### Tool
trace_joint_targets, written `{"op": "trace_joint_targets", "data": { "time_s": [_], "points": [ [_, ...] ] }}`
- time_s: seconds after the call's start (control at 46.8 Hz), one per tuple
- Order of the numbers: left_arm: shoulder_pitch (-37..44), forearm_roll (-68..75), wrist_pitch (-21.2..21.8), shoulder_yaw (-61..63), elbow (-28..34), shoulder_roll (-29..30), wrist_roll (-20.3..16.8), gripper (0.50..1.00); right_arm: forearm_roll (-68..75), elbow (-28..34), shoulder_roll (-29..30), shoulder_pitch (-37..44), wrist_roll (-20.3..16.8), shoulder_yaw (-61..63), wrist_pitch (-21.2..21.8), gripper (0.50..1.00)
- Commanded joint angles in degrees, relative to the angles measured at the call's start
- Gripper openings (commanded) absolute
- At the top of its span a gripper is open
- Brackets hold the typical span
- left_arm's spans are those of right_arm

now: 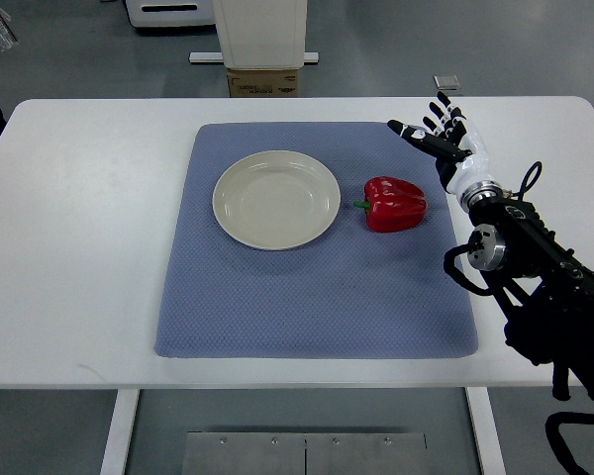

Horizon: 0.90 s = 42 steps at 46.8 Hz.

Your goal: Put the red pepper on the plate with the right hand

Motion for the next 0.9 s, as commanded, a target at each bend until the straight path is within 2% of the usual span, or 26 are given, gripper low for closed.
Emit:
{"op": "trace_joint_targets", "data": {
  "time_s": [0.0,0.556,0.876],
  "points": [
    [-0.01,-0.02,-0.10,0.00,0.00,0.00,-0.06,1.000,0.00,0.02,0.00,-0.06,0.01,-0.07,0.00,1.000],
    [0.34,-0.02,-0.01,0.00,0.00,0.00,-0.06,1.000,0.00,0.02,0.00,-0.06,0.01,-0.16,0.00,1.000],
    [0.34,-0.02,-0.01,0.00,0.00,0.00,0.02,1.000,0.00,0.10,0.00,0.02,1.59,-0.07,0.00,1.000]
  ]
}}
